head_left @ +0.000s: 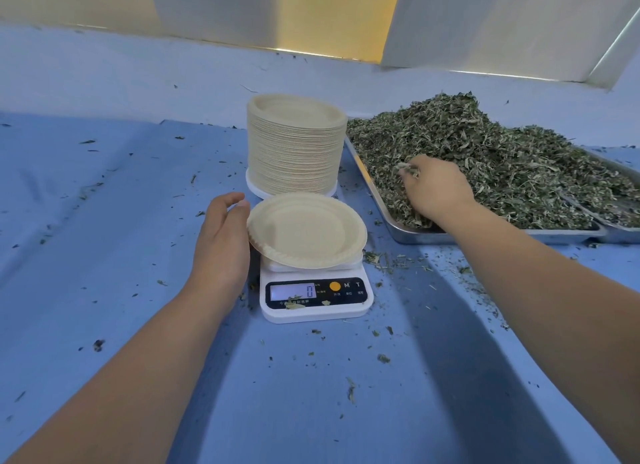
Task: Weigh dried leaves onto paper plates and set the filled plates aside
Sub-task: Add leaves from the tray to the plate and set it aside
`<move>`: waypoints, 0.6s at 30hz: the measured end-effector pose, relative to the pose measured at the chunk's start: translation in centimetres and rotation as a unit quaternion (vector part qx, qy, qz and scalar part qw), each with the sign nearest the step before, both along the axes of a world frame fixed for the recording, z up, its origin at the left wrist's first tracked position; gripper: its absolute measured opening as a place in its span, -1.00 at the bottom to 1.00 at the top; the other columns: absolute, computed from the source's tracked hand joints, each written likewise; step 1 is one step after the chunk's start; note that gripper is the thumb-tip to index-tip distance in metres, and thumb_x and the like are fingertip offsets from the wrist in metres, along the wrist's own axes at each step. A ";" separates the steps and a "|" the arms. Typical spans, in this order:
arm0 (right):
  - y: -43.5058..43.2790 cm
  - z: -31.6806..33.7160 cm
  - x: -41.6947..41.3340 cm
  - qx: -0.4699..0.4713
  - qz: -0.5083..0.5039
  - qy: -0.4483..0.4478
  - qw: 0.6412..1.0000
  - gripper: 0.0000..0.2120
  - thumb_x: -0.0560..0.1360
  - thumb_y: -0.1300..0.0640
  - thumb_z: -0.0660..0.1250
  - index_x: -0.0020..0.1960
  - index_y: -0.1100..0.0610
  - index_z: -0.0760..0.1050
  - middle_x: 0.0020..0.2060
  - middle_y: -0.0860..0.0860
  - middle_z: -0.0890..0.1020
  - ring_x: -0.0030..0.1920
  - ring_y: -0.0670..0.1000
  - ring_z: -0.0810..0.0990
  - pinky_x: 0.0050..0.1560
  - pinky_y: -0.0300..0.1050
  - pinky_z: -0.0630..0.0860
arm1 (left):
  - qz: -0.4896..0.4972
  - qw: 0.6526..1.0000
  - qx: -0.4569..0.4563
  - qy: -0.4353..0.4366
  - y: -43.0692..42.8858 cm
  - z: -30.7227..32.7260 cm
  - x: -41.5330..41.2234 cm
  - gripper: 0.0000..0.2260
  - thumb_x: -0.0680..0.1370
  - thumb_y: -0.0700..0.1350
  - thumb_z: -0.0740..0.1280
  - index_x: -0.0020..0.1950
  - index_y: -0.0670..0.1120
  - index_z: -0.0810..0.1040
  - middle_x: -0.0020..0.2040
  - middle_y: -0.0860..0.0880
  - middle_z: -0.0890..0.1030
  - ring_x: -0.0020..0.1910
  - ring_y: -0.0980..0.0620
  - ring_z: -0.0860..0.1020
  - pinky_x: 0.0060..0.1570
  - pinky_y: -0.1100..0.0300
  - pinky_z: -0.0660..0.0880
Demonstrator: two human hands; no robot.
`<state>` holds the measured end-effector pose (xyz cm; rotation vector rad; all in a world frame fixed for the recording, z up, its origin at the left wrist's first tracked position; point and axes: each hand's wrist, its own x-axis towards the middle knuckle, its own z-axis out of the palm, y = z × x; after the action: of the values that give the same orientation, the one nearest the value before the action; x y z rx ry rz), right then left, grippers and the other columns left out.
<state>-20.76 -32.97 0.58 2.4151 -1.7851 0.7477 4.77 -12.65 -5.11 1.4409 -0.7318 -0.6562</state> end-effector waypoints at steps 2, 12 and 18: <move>-0.1 0.1 -0.1 0.013 0.003 -0.009 1.000 -0.65 0.67 -0.06 0.20 0.32 0.14 0.50 -0.33 -0.02 0.50 -0.37 0.04 0.53 -0.41 -0.19 0.34 | 0.000 1.000 0.000 0.002 0.0 0.0 0.1 -0.80 0.49 0.20 0.19 0.07 0.35 0.51 0.15 0.26 0.57 0.20 0.21 0.52 0.35 -0.03 0.47; -0.8 -0.3 -0.5 0.042 0.009 -0.042 0.998 -0.56 0.66 -0.11 0.21 0.41 0.14 0.46 -0.09 0.13 0.61 -0.35 -0.01 0.50 -0.32 -0.18 0.38 | 0.000 1.000 0.001 0.007 -0.1 0.0 0.0 -0.77 0.49 0.19 0.19 0.11 0.33 0.52 0.16 0.26 0.56 0.21 0.21 0.52 0.37 -0.06 0.46; 0.8 1.8 0.6 -0.011 0.047 -0.103 0.994 -0.61 0.65 -0.12 0.21 0.32 0.11 0.52 -0.29 0.00 0.59 -0.34 -0.01 0.54 -0.34 -0.22 0.38 | 0.000 1.000 -0.005 0.010 -0.1 0.0 0.1 -0.80 0.53 0.16 0.21 0.11 0.31 0.53 0.14 0.25 0.57 0.20 0.18 0.54 0.34 -0.07 0.48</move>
<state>-20.19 -32.15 2.36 2.5033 -1.7264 1.0549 4.82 -12.77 -5.12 1.4233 -0.7189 -0.6648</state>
